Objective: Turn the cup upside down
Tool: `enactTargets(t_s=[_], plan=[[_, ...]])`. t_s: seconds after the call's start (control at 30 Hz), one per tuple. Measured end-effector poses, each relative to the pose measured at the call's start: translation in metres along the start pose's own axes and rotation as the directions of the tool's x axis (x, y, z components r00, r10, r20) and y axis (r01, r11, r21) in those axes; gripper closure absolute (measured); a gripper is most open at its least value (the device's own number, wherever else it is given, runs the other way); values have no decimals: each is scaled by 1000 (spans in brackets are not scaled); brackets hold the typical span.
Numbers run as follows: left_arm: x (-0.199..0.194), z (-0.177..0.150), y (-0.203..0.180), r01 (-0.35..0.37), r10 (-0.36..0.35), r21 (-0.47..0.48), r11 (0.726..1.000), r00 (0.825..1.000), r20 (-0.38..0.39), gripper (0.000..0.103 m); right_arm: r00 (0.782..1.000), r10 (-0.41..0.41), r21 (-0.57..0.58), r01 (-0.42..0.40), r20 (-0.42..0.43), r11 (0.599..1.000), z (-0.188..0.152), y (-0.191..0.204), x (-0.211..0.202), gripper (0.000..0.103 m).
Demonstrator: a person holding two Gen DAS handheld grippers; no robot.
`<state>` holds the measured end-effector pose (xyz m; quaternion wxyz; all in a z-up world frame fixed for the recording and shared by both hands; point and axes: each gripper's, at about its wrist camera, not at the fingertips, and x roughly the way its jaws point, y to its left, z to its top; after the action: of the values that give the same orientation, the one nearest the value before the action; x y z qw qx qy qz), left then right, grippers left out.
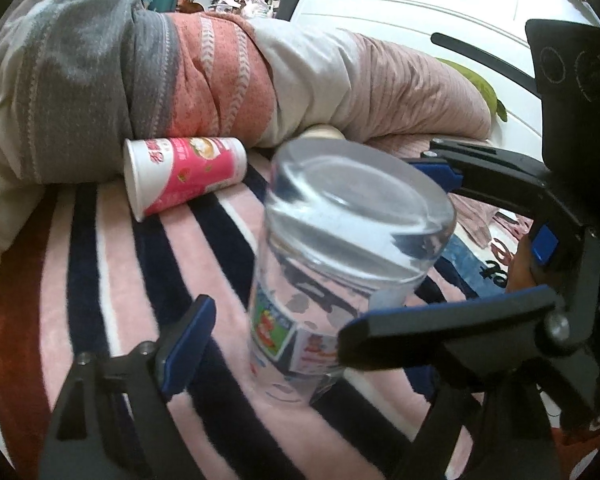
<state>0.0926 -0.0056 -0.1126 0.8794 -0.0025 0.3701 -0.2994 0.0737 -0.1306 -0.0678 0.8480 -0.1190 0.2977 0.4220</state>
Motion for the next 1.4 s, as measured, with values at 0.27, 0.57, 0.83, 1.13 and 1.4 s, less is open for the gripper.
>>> enactTargets(t_s=[0.27, 0.57, 0.83, 1.13, 1.4], plan=[[-39, 6, -13, -128, 126, 15, 992, 990, 64, 0, 996, 13, 68, -19, 92, 997, 12, -2, -36, 11], [-113, 17, -35, -219, 226, -56, 974, 962, 154, 0, 981, -103, 142, 80, 162, 987, 19, -6, -105, 4], [-144, 22, -47, -348, 374, -226, 910, 923, 88, 0, 974, -217, 157, 205, 64, 966, -1, -1, -131, 4], [-151, 24, -54, -419, 446, -235, 877, 892, 73, 0, 981, -186, 177, 174, 54, 969, -14, 7, -134, 4], [-149, 22, -56, -440, 465, -234, 867, 884, 59, 0, 982, -184, 182, 171, 52, 968, -19, 11, -135, 4]])
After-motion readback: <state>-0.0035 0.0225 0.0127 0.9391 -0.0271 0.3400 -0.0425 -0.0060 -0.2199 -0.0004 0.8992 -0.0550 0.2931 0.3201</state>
